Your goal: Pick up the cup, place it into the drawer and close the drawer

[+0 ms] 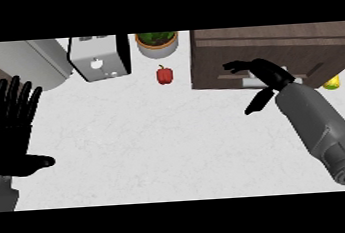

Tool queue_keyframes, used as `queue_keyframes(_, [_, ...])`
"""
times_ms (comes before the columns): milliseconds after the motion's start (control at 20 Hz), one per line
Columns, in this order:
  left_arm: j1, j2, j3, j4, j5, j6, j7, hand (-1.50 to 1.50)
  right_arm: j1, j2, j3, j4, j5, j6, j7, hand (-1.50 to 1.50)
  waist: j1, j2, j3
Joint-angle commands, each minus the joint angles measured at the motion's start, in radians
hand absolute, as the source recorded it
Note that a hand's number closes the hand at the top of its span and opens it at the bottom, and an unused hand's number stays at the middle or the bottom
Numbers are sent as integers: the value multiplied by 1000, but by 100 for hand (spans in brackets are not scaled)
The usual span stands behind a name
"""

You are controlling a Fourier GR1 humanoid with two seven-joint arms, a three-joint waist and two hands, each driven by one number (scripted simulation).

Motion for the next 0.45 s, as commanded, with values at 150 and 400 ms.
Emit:
queue_keyframes(150, [-55,8,18,25,2,-9,21,-150,-95,-58,-50,108,-10,-19,48,-150,24,32,8])
queue_keyframes(400, [-34,-13,-6,31,-46,10,-2,-150,-102,-91,-50,128,-5,-10,18,-150,35,37,8])
